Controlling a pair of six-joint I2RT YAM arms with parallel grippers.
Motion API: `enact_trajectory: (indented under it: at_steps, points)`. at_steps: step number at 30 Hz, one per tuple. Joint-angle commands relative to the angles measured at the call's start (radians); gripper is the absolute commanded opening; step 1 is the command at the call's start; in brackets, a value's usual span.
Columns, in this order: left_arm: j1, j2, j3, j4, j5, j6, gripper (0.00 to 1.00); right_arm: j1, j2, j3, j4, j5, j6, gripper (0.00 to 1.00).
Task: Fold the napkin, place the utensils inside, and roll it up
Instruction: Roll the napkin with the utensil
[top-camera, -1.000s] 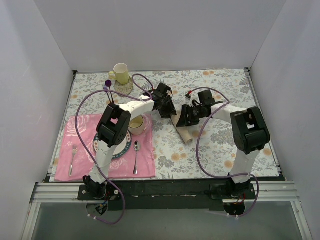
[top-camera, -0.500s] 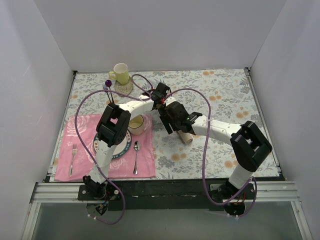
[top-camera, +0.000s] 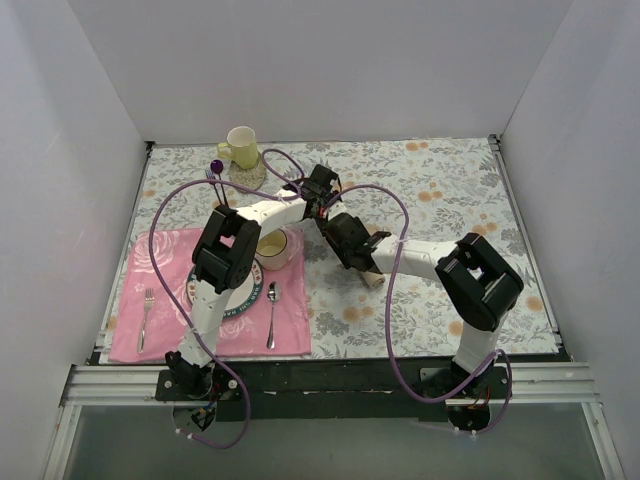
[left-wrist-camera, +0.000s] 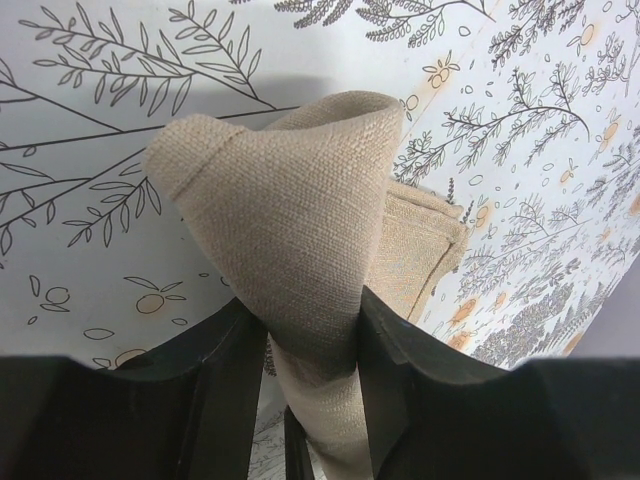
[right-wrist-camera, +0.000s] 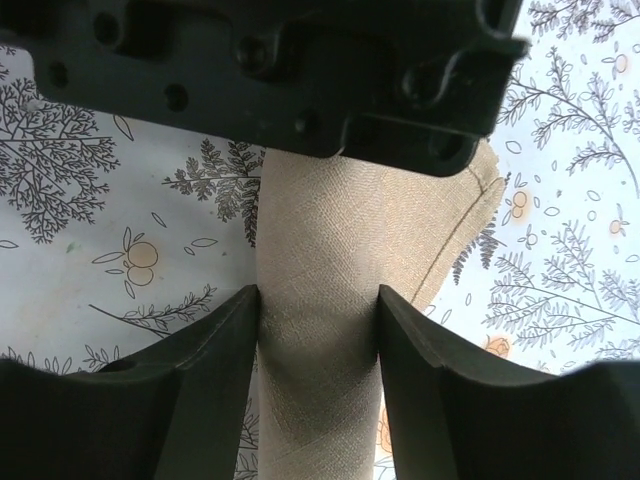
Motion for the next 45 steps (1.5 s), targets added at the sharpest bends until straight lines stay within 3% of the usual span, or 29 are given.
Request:
enact_trajectory:
  at_steps: [1,5,6,7,9,13,21,26,31,36,38,40,45]
  points:
    - [-0.002,-0.001,0.012,-0.042,0.0,0.01,0.4,-0.018,-0.007,-0.029,0.064,-0.017,0.022,0.5]
    - [0.01,-0.007,0.017,-0.031,0.032,0.021,0.51,-0.059,-0.025,-0.062,0.081,-0.073,0.029,0.4]
    - [0.016,-0.009,0.018,-0.016,0.05,0.027,0.61,-0.068,-0.032,-0.072,0.09,-0.093,0.029,0.39]
    - [0.033,-0.009,0.024,-0.015,0.085,0.03,0.65,-0.086,-0.048,-0.079,0.096,-0.115,0.031,0.38]
    - [0.05,-0.023,0.032,-0.01,0.107,0.044,0.75,-0.111,-0.068,-0.096,0.11,-0.207,0.032,0.38]
    - [0.074,-0.073,0.023,0.008,0.118,0.059,0.84,-0.214,-0.064,-0.073,0.079,-0.438,0.043,0.36]
    - [0.071,-0.144,-0.113,0.151,0.179,-0.003,0.84,-0.393,0.008,-0.036,0.053,-0.978,0.123,0.33]
    - [0.044,-0.097,-0.086,0.139,0.156,0.004,0.84,-0.476,0.103,-0.032,0.113,-1.292,0.227,0.33]
    - [0.007,-0.017,0.008,0.036,0.044,0.032,0.78,-0.527,0.145,-0.093,0.293,-1.46,0.368,0.34]
    - [0.001,0.014,0.025,-0.025,-0.106,0.079,0.59,-0.553,0.154,-0.093,0.29,-1.487,0.408,0.37]
    - [0.001,0.012,0.018,-0.031,-0.131,0.09,0.54,-0.547,0.137,-0.06,0.145,-1.37,0.315,0.41]
    - [-0.001,0.008,0.008,-0.031,-0.126,0.093,0.46,-0.529,0.091,-0.03,0.076,-1.242,0.25,0.49]
    - [-0.005,-0.001,-0.006,-0.021,-0.111,0.09,0.38,-0.415,-0.08,-0.004,-0.062,-0.91,0.164,0.68]
